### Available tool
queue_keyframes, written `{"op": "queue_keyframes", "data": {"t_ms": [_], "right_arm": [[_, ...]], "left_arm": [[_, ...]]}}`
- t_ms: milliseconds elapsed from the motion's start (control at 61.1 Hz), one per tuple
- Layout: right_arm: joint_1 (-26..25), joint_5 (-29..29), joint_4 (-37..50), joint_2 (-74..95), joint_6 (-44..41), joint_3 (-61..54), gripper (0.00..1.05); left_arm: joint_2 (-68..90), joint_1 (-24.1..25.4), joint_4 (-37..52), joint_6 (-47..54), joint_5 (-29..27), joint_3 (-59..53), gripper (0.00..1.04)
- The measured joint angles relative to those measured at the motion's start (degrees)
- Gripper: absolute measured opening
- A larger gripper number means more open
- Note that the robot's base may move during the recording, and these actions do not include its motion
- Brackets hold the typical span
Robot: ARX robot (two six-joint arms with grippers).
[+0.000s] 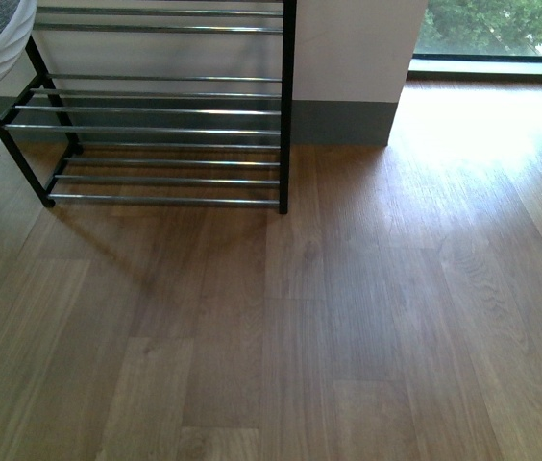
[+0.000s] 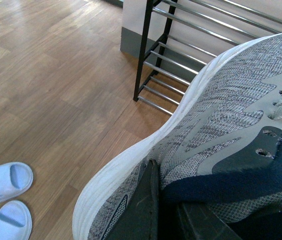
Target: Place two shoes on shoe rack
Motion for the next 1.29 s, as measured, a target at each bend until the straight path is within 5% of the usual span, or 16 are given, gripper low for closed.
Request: {"op": "queue_keyframes", "data": {"t_ms": [1292], "right_arm": [[0.15, 0.09, -0.02, -0.02, 0.0, 0.0, 0.01]], "left_arm": [[0.04, 0.22, -0.02, 0.0, -0.04, 0.0, 0.02]]}}
